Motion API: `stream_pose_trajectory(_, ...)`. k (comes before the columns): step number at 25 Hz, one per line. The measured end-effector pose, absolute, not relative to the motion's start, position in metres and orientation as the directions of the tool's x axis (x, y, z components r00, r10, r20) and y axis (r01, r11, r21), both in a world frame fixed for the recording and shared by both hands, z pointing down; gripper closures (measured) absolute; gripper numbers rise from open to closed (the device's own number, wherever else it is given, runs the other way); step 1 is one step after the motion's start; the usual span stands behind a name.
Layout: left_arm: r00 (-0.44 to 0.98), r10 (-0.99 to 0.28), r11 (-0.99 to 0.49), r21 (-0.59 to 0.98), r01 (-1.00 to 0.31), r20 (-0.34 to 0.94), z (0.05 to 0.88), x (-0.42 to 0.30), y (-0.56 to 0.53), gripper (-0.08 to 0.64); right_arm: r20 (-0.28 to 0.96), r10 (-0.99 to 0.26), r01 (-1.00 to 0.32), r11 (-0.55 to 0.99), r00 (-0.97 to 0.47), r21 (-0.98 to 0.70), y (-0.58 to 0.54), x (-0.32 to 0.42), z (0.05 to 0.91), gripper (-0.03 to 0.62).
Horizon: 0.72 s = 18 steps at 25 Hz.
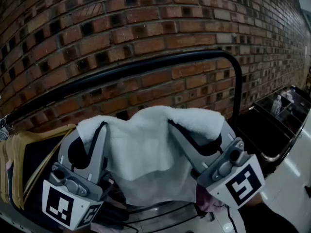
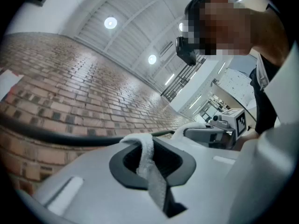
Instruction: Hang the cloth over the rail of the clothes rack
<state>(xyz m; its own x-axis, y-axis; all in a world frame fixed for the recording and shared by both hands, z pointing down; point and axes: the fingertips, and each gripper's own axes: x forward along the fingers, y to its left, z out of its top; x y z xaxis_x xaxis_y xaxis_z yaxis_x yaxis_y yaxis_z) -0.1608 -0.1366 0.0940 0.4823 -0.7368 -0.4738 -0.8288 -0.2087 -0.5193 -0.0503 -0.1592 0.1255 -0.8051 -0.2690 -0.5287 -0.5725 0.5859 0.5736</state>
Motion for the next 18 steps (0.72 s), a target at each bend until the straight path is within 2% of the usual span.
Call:
stream_pose_trajectory(6, 0.482, -0.681, -0.138, -0.550, -0.824, -0.551, -0.001, -0.167, -0.117, 0.541, -0.579, -0.178, -0.594, 0.417, -0.796, 0.689, -0.148, -0.048, 0.041, 0.575)
stream_pose_trajectory(18, 0.389, -0.710, 0.152, -0.667, -0.730, -0.587, -0.103, -0.186, -0.143, 0.541, -0.536, -0.160, -0.560, 0.221, -0.829, 0.799, -0.175, -0.084, -0.061, 0.575)
